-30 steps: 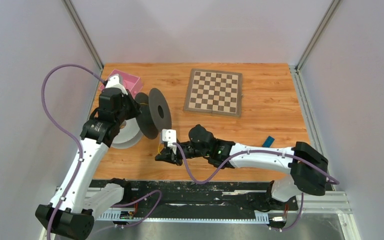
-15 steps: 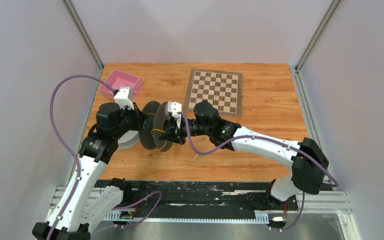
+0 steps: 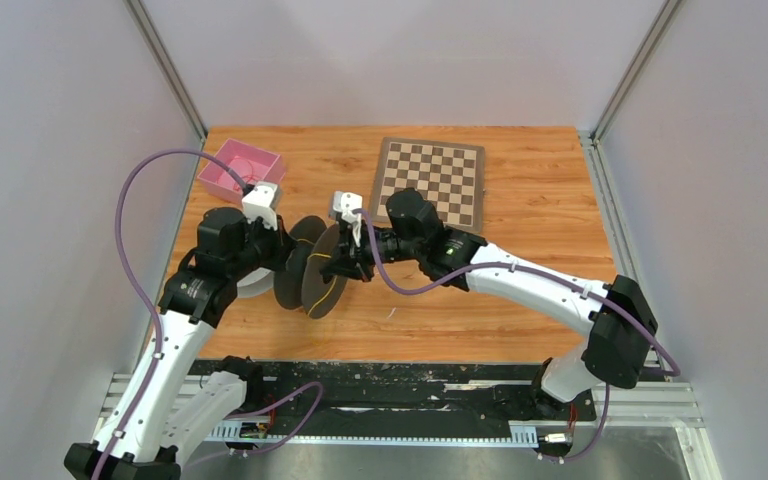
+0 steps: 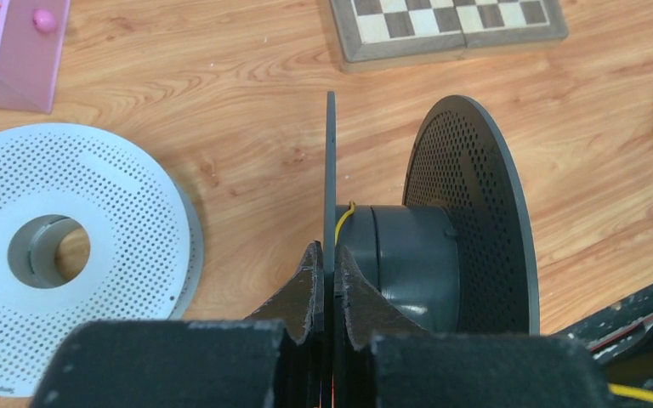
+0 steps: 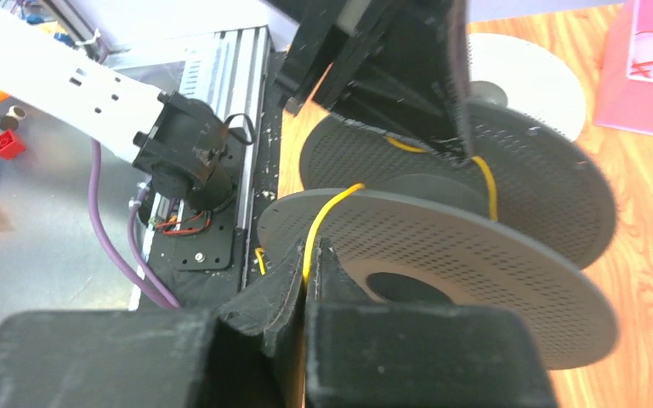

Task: Wrap the cables
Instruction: Place the cable at the center of the board.

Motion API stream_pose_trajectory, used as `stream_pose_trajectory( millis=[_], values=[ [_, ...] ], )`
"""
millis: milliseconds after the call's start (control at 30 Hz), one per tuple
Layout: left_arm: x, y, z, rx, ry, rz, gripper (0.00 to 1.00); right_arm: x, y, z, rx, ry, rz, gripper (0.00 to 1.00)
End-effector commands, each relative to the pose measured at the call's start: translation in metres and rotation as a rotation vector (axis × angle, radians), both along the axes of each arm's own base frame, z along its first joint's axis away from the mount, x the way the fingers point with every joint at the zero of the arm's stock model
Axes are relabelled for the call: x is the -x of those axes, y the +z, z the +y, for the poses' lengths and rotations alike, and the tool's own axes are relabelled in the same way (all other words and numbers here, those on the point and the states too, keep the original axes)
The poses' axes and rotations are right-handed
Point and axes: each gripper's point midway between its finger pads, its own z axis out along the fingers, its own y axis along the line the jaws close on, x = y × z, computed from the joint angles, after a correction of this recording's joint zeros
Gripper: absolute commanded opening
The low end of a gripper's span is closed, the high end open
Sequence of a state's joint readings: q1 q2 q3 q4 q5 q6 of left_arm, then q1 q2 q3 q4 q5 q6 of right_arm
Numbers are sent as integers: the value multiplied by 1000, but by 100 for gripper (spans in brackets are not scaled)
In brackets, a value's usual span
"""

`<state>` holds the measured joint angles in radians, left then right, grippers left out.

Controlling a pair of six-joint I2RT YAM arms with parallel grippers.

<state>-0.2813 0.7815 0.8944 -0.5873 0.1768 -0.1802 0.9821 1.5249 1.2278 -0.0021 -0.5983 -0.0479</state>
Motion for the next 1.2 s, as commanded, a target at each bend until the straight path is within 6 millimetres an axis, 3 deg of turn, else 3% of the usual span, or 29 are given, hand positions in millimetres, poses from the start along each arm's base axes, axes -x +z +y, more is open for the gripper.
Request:
stream_pose_trajectory(
  millis=[0, 267, 433, 600, 767, 967, 1167],
  values=[
    [-2, 14, 2, -69, -46, -86, 0, -23, 21, -5, -6, -87, 13, 0],
    [14, 28, -5, -131, -186, -81, 0, -55, 8, -24, 49, -170, 20, 0],
    [27, 39, -18, -95, -275, -76, 0, -57, -6, -39, 96, -130, 27, 1],
    [34, 43, -18, -101, -290, -42, 0, -63, -23, -53, 166, -139, 14, 4],
    [37, 61, -17, -82, -279, -81, 0, -74, -41, -65, 236, -203, -9, 4],
    [41, 79, -27, 19, -271, -66, 0, -78, -57, -70, 275, -238, 9, 5],
    [42, 79, -27, 54, -230, -13, 0, -82, -69, -77, 308, -279, 24, 6]
  ],
)
